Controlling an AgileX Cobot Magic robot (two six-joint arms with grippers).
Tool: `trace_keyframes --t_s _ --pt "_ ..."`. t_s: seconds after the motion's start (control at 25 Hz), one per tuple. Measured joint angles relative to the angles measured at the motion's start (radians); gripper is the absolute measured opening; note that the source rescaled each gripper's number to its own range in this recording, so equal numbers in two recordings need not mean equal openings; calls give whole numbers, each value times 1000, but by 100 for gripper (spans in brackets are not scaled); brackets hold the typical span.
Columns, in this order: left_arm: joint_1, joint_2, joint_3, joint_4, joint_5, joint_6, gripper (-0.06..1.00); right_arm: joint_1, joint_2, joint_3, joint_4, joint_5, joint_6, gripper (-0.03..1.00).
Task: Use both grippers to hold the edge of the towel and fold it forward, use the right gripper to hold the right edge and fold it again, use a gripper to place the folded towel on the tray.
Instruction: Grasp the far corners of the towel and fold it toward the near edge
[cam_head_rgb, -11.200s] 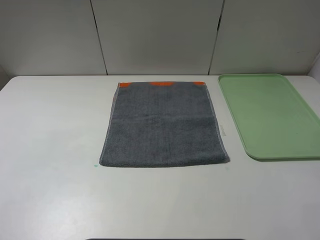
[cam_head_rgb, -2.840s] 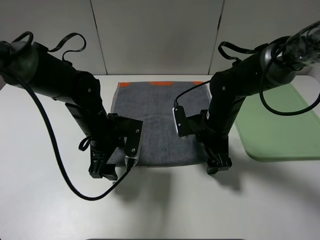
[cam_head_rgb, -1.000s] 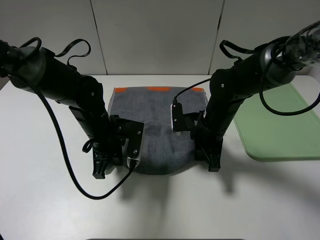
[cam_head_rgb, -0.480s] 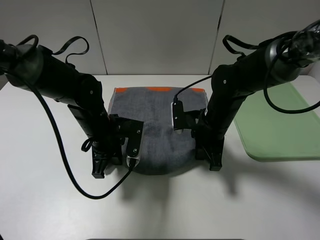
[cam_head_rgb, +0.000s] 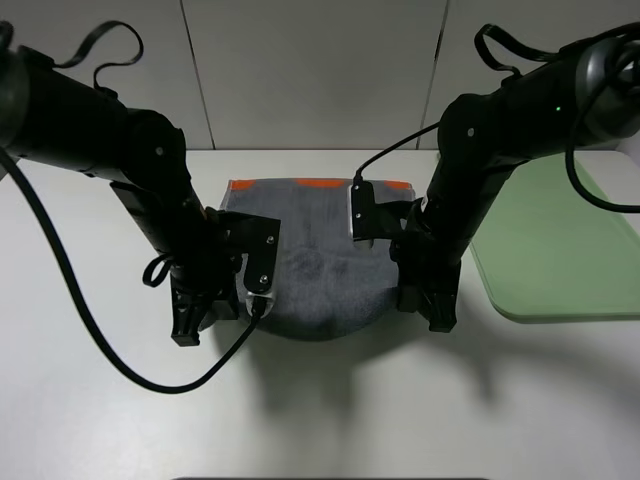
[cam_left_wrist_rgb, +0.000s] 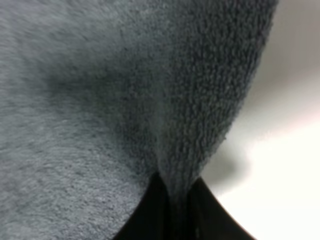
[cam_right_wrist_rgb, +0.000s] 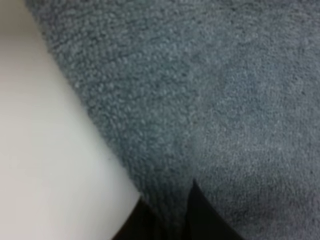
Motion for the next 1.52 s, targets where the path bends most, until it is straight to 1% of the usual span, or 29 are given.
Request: trace_keyframes --t_s 0.32,0.44,0.88,1.04,1.28,1.52 --pt "0 -75 0 0 118 -39 0 0 -45 0 26 103 49 0" --pt "-1 -93 0 0 158 -42 0 5 -58 0 25 125 76 0" --pt "-1 -174 0 0 333 -70 0 124 -82 0 -1 217 183 0" --pt "-1 -218 0 0 386 -79 0 142 -82 0 -2 236 211 0" --pt "-3 -248 0 4 402 -82 0 143 -82 -1 0 265 218 0" --pt "-3 -245 0 73 363 -82 0 143 -82 -57 -45 292 226 0"
